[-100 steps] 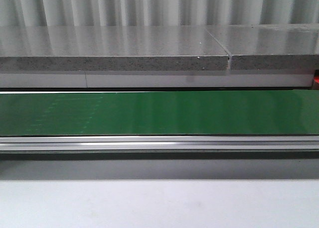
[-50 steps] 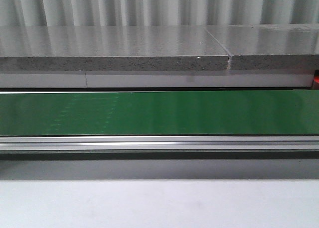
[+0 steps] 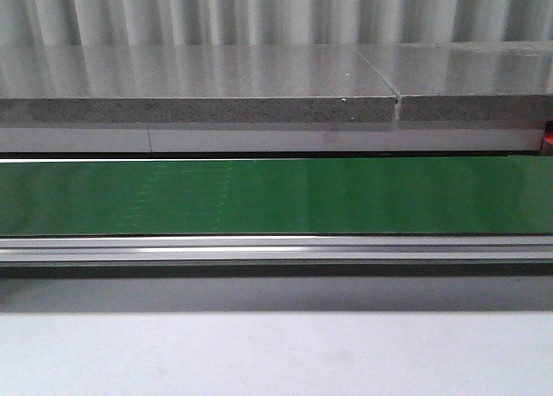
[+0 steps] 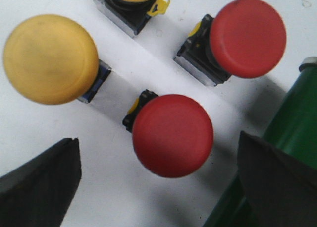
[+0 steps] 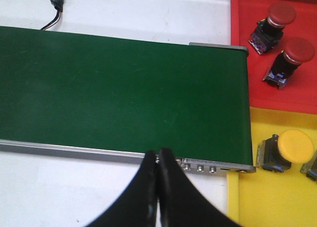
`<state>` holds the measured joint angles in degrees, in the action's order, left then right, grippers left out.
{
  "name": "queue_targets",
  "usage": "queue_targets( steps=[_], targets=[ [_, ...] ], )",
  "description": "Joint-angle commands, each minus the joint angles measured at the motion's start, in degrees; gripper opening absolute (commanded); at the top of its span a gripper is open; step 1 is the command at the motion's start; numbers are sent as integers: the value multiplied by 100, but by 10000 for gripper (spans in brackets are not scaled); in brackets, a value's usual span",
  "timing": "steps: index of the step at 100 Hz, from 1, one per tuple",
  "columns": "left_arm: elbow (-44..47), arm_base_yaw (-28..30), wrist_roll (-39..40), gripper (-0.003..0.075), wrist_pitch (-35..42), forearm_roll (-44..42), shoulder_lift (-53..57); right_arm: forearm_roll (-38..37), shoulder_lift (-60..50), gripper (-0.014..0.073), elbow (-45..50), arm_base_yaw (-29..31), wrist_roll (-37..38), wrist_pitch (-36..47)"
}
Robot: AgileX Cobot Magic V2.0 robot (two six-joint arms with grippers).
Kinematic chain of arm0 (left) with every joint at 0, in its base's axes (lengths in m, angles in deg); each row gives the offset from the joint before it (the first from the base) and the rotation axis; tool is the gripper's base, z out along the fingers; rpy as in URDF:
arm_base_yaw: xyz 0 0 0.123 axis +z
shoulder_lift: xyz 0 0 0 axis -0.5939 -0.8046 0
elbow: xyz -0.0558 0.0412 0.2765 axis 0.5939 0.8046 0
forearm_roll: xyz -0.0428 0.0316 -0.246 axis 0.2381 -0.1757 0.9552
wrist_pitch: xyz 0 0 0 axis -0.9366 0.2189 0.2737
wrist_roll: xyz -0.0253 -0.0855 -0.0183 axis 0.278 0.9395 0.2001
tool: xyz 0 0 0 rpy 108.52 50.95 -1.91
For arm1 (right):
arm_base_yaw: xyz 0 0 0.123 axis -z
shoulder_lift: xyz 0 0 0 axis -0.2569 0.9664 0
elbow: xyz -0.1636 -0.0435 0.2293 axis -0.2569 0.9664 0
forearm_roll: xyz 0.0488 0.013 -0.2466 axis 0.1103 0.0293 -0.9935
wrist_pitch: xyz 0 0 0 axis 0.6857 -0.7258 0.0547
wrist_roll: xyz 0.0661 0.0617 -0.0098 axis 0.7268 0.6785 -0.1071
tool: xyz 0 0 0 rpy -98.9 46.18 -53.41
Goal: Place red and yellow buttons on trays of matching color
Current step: 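Lower the left gripper onto a red push-button and close it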
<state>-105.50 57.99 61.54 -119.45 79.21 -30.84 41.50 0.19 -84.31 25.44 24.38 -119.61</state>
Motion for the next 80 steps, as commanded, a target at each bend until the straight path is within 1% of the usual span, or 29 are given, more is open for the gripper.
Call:
queue_targets(
  steps=[1, 32, 40, 59, 80],
  targets=[
    [-169, 9, 25, 606, 292, 60, 180, 22, -43, -67, -155, -27, -49, 297],
    [-169, 9, 25, 606, 546, 145, 180, 22, -43, -67, -155, -27, -49, 297],
    [-169, 9, 25, 589, 583, 156, 180, 22, -43, -67, -155, -27, -49, 297],
    [-169, 9, 25, 501, 583, 158, 180, 22, -43, -67, -155, -27, -49, 297],
    [-169, 9, 25, 343, 583, 168, 180, 22, -43, -67, -155, -27, -49, 297]
  ],
)
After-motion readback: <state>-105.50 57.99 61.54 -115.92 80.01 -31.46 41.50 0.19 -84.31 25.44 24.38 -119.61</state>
